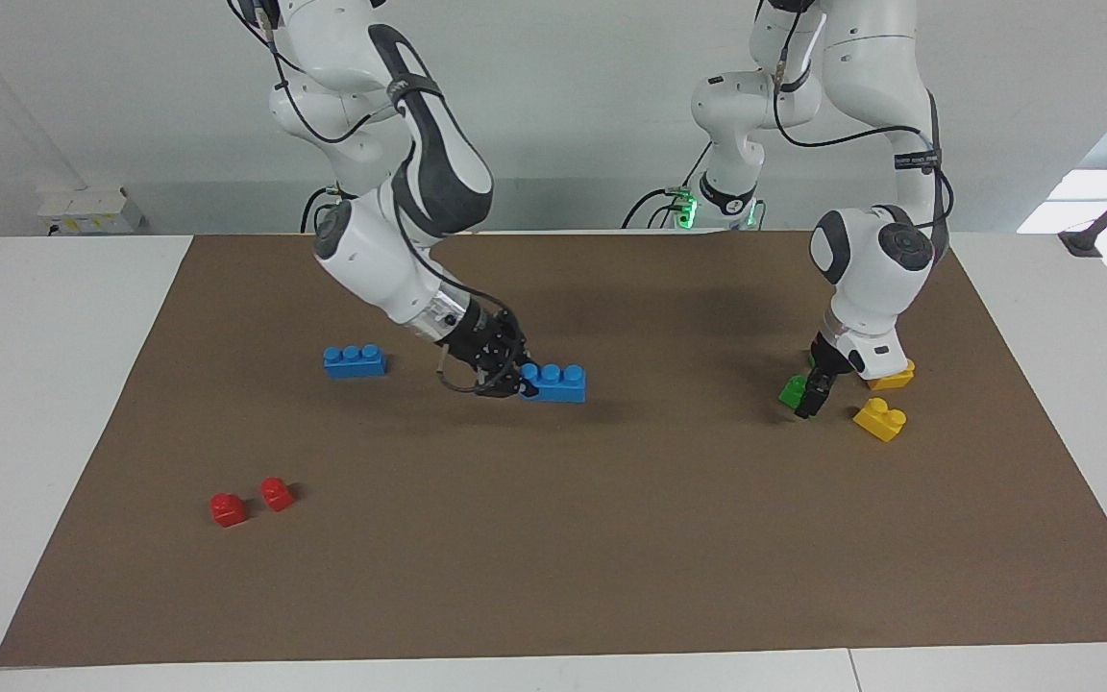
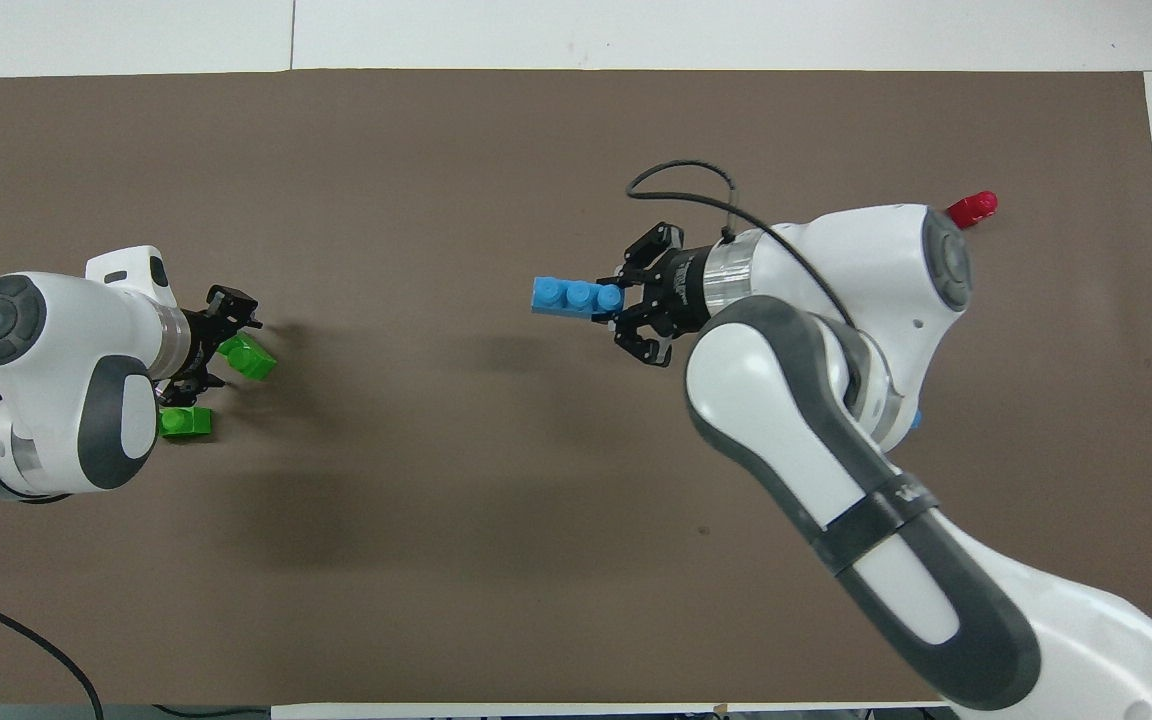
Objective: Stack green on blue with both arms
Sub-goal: 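Carry the blue brick to table center while the left gripper grasps green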
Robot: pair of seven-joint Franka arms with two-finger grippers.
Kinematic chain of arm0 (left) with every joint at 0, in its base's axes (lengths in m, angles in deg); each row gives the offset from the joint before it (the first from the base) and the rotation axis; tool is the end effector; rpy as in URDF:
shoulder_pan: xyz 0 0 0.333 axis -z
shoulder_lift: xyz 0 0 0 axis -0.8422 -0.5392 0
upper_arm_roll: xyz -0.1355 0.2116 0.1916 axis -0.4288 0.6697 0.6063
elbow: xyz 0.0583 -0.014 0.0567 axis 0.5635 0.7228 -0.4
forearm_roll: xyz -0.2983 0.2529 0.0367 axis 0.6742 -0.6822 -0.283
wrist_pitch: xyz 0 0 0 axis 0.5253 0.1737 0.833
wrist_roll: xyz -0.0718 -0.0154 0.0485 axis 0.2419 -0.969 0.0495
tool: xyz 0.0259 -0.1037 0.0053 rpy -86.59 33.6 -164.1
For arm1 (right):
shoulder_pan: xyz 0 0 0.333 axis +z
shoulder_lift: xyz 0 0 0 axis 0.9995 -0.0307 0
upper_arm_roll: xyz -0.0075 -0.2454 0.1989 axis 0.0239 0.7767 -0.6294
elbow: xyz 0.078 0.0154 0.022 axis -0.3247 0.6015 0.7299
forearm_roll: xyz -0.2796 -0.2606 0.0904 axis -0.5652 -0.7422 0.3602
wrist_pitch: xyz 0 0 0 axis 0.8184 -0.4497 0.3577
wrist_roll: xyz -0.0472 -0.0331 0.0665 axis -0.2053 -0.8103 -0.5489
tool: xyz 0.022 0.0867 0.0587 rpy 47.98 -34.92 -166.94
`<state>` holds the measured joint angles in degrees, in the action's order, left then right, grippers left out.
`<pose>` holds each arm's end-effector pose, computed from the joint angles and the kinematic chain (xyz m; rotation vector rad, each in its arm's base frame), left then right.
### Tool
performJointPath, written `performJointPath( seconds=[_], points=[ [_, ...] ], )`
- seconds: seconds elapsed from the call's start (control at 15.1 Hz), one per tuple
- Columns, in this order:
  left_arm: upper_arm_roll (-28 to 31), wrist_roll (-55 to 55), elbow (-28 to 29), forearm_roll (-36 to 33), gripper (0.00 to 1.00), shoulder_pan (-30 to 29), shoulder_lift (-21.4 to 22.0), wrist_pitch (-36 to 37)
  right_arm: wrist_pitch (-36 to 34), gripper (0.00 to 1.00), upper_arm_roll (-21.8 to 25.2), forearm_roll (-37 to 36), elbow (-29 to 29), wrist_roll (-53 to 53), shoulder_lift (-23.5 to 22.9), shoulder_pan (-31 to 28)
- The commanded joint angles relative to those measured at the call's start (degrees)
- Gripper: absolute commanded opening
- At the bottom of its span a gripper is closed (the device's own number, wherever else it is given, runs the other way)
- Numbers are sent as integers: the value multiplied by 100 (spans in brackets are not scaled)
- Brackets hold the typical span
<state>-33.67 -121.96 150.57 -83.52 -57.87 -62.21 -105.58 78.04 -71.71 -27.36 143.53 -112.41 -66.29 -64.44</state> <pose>0.5532 -0.0285 0.3092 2.7536 1.3725 0.0936 0.5751 0.2813 0.3908 -1.7100 1.9268 0.5603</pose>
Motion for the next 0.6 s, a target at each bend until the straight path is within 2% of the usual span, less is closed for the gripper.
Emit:
performJointPath(
  seconds=[0.0,0.13,0.26,0.46,0.53],
  points=[
    [4,-29,66,70,82,-21,4,-136,109,0,28,140,228,305,-79,176],
    [4,-29,66,70,68,-21,4,-136,91,0,28,140,404,648,-123,230],
    [4,-20,74,70,43,-47,4,-136,100,0,27,140,536,912,-184,195],
    [4,-20,66,70,1,-47,4,-127,196,0,19,210,580,1027,-377,221],
    [4,-20,66,70,0,-56,4,-127,223,0,19,219,580,1071,-413,221]
  ],
)
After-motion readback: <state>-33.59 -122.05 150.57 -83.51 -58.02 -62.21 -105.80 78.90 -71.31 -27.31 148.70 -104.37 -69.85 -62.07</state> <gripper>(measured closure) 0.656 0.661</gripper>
